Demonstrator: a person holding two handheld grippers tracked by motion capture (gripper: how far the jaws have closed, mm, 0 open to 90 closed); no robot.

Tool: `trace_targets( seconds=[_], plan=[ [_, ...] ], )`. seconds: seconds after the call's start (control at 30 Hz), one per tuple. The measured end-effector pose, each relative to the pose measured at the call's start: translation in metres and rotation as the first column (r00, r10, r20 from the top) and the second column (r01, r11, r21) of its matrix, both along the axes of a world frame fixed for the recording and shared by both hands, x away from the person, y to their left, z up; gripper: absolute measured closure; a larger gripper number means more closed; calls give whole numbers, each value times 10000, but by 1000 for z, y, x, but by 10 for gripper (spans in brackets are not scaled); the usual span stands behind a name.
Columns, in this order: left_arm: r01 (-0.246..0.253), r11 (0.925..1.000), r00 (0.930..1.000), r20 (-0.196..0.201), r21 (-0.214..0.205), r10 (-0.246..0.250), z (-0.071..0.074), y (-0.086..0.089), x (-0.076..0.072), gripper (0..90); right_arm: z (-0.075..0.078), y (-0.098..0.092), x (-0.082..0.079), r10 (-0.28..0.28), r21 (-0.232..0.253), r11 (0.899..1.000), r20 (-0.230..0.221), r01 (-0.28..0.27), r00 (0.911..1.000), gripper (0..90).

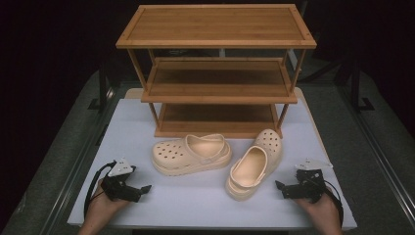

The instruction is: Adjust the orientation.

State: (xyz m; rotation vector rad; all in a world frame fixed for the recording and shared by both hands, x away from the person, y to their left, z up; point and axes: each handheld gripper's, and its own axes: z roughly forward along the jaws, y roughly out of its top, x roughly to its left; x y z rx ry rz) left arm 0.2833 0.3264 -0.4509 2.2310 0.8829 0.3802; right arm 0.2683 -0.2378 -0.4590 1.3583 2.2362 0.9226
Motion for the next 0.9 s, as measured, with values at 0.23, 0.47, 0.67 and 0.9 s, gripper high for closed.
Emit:
trace_targets(
  seconds=[0.23, 0.47, 0.67, 0.9],
  plan=[
    [-14, 10000, 10000, -36, -34, 14, 0, 0, 0, 51, 0, 0, 0, 1, 3, 10000, 13, -1, 10000, 21],
    [-3, 10000, 10000, -17, -10, 3, 0, 0, 0, 52, 0, 0, 0, 1, -3, 10000, 5, -1, 10000, 21],
    [-210, 9997, 9998, 19, -102, 210, 2, 2, 0, 94, 0, 0, 0, -2, -5, 10000, 16, 2, 10000, 21],
    [-150, 9992, 9998, 101, -378, 154, 12, 1, -8, 243, 0, 0, 0, -1, -10, 10000, 19, 1, 10000, 21]
  ],
)
